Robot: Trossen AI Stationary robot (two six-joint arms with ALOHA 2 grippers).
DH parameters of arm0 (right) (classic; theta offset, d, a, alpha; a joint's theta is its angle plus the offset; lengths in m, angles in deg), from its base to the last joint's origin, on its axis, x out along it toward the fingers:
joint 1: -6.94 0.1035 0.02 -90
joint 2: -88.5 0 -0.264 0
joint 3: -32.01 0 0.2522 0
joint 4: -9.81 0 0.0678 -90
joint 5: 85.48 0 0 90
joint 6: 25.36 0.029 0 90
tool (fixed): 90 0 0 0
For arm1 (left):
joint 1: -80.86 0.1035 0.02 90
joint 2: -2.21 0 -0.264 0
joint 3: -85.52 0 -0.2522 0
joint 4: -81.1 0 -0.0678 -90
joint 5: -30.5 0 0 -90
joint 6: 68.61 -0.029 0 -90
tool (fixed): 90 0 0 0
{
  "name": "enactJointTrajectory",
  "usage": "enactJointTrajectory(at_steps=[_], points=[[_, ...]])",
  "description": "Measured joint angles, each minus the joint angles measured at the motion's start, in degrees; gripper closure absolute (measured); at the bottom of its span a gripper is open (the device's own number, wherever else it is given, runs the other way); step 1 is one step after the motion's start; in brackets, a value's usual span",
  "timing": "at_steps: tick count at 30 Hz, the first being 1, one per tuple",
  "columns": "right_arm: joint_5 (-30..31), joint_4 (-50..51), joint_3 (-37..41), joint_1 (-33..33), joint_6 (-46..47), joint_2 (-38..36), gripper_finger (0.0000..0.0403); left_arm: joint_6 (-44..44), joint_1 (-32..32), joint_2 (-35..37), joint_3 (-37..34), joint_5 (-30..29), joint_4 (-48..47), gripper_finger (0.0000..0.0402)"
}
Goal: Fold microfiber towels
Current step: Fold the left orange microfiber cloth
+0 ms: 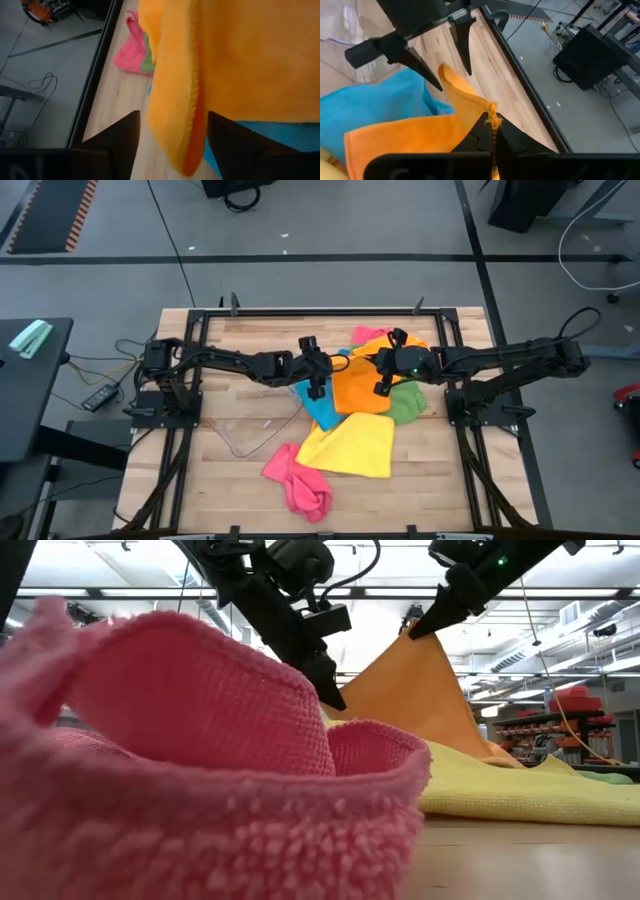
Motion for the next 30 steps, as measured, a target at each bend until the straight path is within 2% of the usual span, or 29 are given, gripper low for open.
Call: enactJointTrajectory(at_steps=[6, 10, 14, 18, 21, 24, 30], points=[[0.07, 1.22, 0.02, -0.03, 0.70, -0.20, 0.0396, -0.21, -0.02, 0.00, 0.00, -0.03, 0.09, 0.0210], [0.08, 1.18, 0.02, -0.05, 0.72, -0.25, 0.0396, -0.38, -0.02, 0.00, 0.00, -0.46, -0.11, 0.0247], [0.07, 1.24, 0.02, -0.03, 0.72, -0.25, 0.0396, -1.00, -0.04, 0.00, 0.00, -2.42, -0.50, 0.0305], [0.07, 1.32, 0.02, 0.00, 0.68, -0.25, 0.0396, -1.89, -0.48, 0.00, 1.13, -3.83, -3.16, 0.0381], [0.08, 1.88, 0.02, 0.39, -0.20, -0.85, 0.0396, -2.07, -1.59, 0.00, 5.30, -3.95, -7.39, 0.0386], [0.06, 2.05, -0.65, 1.31, -2.01, -2.44, 0.0396, -2.39, -2.58, 0.00, 11.06, -3.84, -15.86, 0.0382], [-0.33, 5.98, -6.10, 3.60, -2.91, -5.01, 0.0396, -1.54, -4.43, 0.04, 23.14, -3.93, -30.51, 0.0391]])
